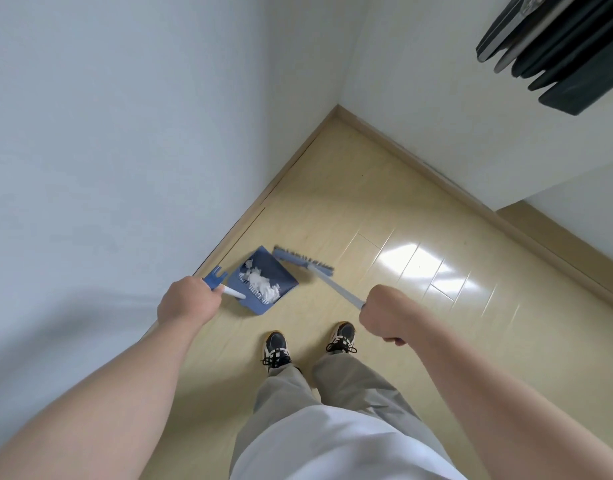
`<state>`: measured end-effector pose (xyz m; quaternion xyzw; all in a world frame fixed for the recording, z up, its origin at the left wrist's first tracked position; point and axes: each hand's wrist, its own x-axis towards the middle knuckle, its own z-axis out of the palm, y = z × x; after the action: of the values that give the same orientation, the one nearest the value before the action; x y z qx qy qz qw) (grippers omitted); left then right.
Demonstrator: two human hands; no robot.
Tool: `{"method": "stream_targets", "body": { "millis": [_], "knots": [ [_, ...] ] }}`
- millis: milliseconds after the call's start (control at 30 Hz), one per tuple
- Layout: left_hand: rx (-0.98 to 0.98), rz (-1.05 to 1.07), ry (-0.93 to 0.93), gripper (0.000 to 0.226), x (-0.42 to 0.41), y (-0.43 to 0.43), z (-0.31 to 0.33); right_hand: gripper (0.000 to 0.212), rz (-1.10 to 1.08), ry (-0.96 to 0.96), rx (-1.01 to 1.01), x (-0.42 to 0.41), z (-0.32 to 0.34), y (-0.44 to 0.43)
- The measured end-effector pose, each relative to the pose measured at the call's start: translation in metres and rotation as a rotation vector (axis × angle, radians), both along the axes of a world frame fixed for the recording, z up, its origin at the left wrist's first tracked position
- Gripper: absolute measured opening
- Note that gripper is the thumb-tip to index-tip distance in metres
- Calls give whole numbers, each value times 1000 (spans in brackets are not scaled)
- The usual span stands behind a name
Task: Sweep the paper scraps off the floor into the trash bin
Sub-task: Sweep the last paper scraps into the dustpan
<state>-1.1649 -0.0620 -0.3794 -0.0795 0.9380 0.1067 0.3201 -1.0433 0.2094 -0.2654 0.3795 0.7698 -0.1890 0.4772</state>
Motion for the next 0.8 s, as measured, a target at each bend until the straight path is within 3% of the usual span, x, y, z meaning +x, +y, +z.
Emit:
{"method": "stream_targets", "body": {
  "millis": [267,433,567,800],
  "knots": [
    [-15,-12,0,39,0,0,-2,18,-226,58,57,-27,-37,46],
    [-24,-3,-2,39,-1,1,-4,22,-610,145,-52,-18,-85,34],
    [-17,8,2,39,-2,2,-5,13,-600,66,-183,0,-96,9],
    [1,21,0,39,0,-3,-1,28,-672,61,-256,41,-59,6]
  ]
}}
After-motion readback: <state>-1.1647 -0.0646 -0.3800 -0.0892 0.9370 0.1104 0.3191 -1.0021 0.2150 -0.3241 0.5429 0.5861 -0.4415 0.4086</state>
